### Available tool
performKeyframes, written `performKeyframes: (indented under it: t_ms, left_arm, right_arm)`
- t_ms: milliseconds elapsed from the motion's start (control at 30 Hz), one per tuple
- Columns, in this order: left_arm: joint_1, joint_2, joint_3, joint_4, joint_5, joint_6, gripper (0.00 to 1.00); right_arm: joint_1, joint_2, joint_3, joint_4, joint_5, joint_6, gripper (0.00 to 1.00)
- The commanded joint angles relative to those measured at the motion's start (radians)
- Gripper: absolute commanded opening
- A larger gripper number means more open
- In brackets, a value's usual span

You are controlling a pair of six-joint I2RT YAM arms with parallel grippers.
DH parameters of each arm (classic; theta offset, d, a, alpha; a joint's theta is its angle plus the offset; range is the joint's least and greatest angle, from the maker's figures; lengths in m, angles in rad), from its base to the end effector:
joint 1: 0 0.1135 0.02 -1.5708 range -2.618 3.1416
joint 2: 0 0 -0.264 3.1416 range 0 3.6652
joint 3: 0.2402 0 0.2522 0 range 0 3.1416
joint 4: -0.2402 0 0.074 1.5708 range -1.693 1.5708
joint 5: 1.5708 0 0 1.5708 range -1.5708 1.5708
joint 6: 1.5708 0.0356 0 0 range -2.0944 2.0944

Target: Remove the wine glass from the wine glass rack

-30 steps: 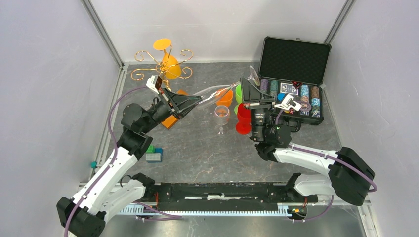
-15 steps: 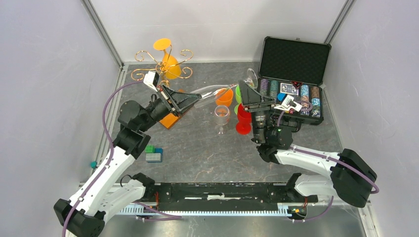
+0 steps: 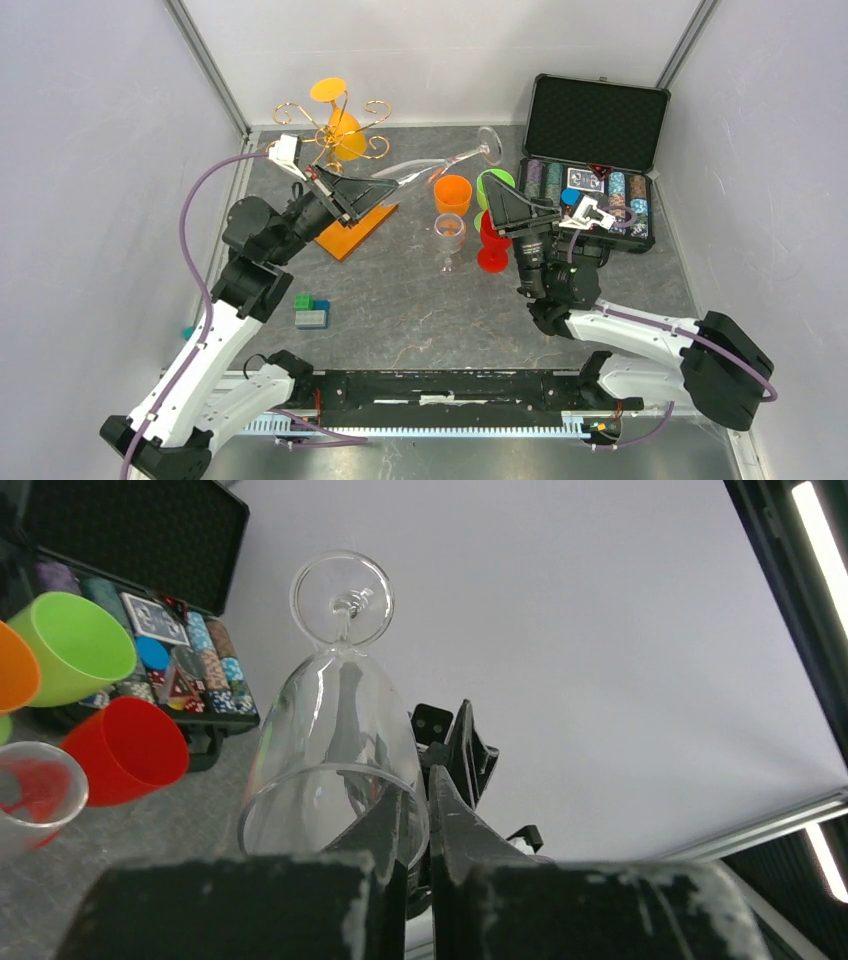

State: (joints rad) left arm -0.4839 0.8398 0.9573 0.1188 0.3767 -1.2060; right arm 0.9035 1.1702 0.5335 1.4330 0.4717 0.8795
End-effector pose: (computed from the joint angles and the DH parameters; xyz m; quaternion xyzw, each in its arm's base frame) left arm 0.1569 -0.0972 0.4234 -0.0771 0.6206 -0.6540 0.4255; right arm 0.1511 0.1656 0.3348 0.2119 0.3698 0.6450 0.6343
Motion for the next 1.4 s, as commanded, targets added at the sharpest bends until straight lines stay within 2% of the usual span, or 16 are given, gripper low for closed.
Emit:
performKeyframes:
  t_ms: [0,100,400,567,767,933,1100,1200,1367]
  left_arm:
    - [0.001,-0.040,0.096,-0.076,-0.070,0.156,0.02]
    - [0.002,-0.057,0.142,-0.208,-0.084,0.236,0.02]
    - [0.002,-0.099,0.394,-0.861,-0.184,0.656,0.02]
    - [0.002,-0.084,0.470,-1.046,-0.196,0.758,0.02]
    - [0.000,0.001,0.495,-1.158,-0.159,0.816,0.02]
    - [0.001,0.057,0.509,-1.234,-0.241,0.842,0.02]
    - [-0.031,0.087,0.480,-1.257,-0.261,0.824,0.02]
    - [-0.100,0.107,0.457,-1.256,-0.323,0.793,0.02]
    - [-0.328,0.194,0.454,-1.249,-0.481,0.725,0.02]
  right_arm:
    - [0.007,-0.059,-0.034,-0.044,-0.059,0.003,0.88]
    - [0.006,-0.121,-0.044,-0.138,-0.079,-0.030,0.89]
    - [0.006,-0.393,-0.070,-0.574,-0.022,-0.251,0.88]
    - [0.007,-0.518,-0.110,-0.729,0.062,-0.312,0.88]
    - [0.006,-0.617,-0.131,-0.889,0.150,-0.336,0.87]
    - [0.006,-0.685,-0.139,-0.975,0.214,-0.352,0.87]
    - [0.007,-0.726,-0.142,-1.049,0.293,-0.369,0.88]
    - [0.007,-0.744,-0.148,-1.073,0.325,-0.377,0.88]
    - [0.006,-0.755,-0.154,-1.101,0.349,-0.380,0.88]
